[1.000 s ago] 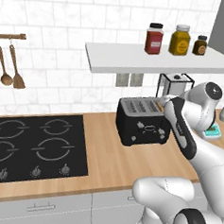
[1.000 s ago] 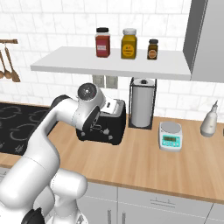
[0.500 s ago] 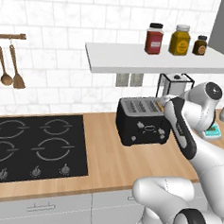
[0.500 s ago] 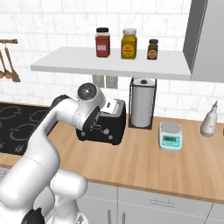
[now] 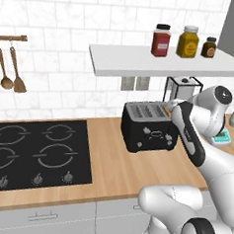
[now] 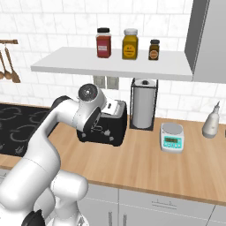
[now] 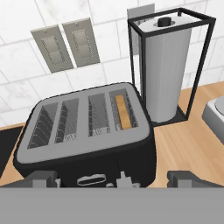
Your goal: Start the toaster. Once the lever pops up, take the bread to the plate on the dining counter.
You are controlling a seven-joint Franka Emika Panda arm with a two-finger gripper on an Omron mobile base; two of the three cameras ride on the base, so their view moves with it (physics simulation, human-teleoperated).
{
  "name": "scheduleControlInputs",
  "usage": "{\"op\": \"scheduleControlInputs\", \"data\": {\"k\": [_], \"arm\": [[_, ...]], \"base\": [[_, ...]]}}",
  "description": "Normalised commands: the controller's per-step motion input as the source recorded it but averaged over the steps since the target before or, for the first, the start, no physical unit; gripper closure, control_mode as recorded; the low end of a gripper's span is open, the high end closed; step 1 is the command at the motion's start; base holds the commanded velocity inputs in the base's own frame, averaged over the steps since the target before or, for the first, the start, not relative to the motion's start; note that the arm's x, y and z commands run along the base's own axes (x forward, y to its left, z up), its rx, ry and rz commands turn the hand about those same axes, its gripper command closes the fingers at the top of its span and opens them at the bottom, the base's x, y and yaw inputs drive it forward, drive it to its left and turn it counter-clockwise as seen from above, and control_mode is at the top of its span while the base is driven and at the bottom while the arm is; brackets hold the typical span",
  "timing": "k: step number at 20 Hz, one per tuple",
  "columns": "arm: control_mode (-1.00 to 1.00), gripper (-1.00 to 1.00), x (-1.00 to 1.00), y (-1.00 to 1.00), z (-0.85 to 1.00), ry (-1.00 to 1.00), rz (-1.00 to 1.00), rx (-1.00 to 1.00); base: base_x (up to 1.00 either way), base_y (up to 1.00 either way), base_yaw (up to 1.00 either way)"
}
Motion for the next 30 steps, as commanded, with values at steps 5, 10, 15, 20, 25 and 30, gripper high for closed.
{"op": "scheduleControlInputs", "data": {"k": [5, 10, 15, 20, 25, 30], "arm": [[-1.00, -1.00, 0.00, 0.00, 0.00, 0.00, 0.00, 0.00], [-1.00, -1.00, 0.00, 0.00, 0.00, 0.00, 0.00, 0.00], [-1.00, -1.00, 0.00, 0.00, 0.00, 0.00, 0.00, 0.00], [-1.00, -1.00, 0.00, 0.00, 0.00, 0.00, 0.00, 0.00], [-1.00, -1.00, 0.00, 0.00, 0.00, 0.00, 0.00, 0.00], [-1.00, -1.00, 0.00, 0.00, 0.00, 0.00, 0.00, 0.00]], "base": [[0.00, 0.00, 0.00], [0.00, 0.00, 0.00], [0.00, 0.00, 0.00], [0.00, 0.00, 0.00], [0.00, 0.00, 0.00], [0.00, 0.00, 0.00]]}}
